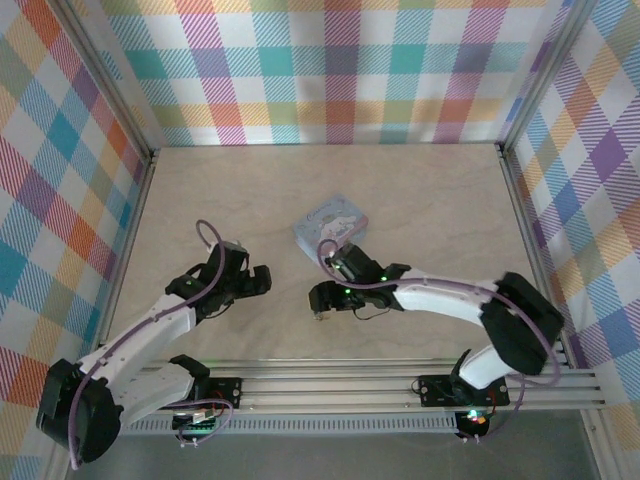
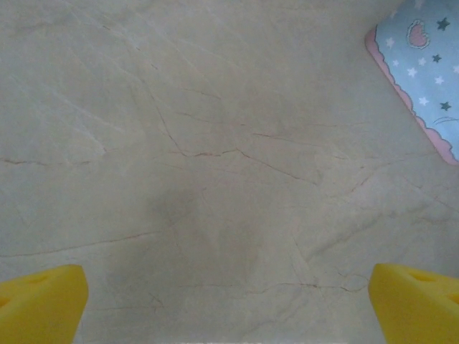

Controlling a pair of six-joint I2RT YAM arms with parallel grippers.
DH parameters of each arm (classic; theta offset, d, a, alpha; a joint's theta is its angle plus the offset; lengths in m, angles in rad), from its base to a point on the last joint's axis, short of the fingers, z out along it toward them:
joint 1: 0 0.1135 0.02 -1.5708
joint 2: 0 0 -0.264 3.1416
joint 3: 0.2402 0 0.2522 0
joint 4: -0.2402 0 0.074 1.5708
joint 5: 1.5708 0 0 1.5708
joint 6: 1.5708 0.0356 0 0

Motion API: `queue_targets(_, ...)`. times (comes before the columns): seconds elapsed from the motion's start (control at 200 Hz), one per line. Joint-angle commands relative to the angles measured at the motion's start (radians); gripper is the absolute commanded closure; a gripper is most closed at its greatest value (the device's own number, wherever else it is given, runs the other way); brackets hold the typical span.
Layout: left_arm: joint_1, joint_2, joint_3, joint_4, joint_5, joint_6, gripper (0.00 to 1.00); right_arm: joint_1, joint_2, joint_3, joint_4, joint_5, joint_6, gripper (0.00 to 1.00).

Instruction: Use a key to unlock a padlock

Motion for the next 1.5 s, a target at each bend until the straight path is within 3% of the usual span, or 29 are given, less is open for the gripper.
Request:
queue_targets(0.0,0.038,0.024,0.067,0.074,0.004,0.108,0.00,0.002,-0.155,-0.030,-0.127,0.207,-0.059,0.28)
queue_targets(0.05,0.050,0.028,0.075,0.124,-0.014,0.157,0.00,0.001,-0.231,-0.036,-0.178,0.322,-0.092,0.21)
queue_targets(0.135,0.076,0.040,0.075,0.199,-0.052,0.222,0.00,-0.009,-0.358,-0.068,-0.235,0.578,-0.129,0.00)
queue_targets(0.23,0.093,0.058,0.047,0.335,-0.071,0.360,0.00,-0.065,-0.495,-0.156,-0.175,0.791,-0.235,0.00)
queue_targets(0.28,0.094,0.063,0.029,0.382,-0.126,0.402,0.00,-0.128,-0.563,-0.212,-0.111,0.823,-0.283,0.00)
queue_targets(0.425,0.132,0.071,-0.055,0.547,-0.232,0.432,0.00,-0.353,-0.717,-0.405,0.210,0.808,-0.470,0.00)
queue_targets(0.505,0.163,0.081,-0.119,0.651,-0.284,0.415,0.00,-0.473,-0.729,-0.505,0.425,0.738,-0.607,0.00)
queue_targets(0.62,0.203,0.089,-0.227,0.823,-0.353,0.369,0.00,-0.651,-0.621,-0.532,0.512,0.599,-0.633,0.00)
queue_targets(0.705,0.218,0.090,-0.323,1.001,-0.349,0.376,0.00,-0.721,-0.492,-0.571,0.708,0.544,-0.652,0.00)
queue_targets(0.9,0.243,0.156,-0.446,1.319,-0.315,0.450,0.00,-0.810,-0.218,-0.602,1.082,0.461,-0.652,0.00)
queue_targets(1.085,0.293,0.262,-0.448,1.472,-0.231,0.499,0.00,-0.841,-0.026,-0.626,1.340,0.442,-0.632,0.00)
queue_targets(1.175,0.336,0.322,-0.441,1.524,-0.156,0.449,0.00,-0.844,-0.033,-0.599,1.271,0.391,-0.647,0.00)
queue_targets(1.405,0.341,0.544,-0.337,1.554,-0.063,0.488,0.00,-0.855,0.081,-0.592,1.379,0.319,-0.669,0.00)
queue_targets(1.44,0.341,0.539,-0.298,1.469,-0.044,0.491,0.00,-0.857,0.093,-0.586,1.392,0.322,-0.672,0.00)
queue_targets(1.5,0.347,0.544,-0.234,1.349,-0.013,0.493,0.00,-0.861,0.048,-0.551,1.248,0.320,-0.653,0.00)
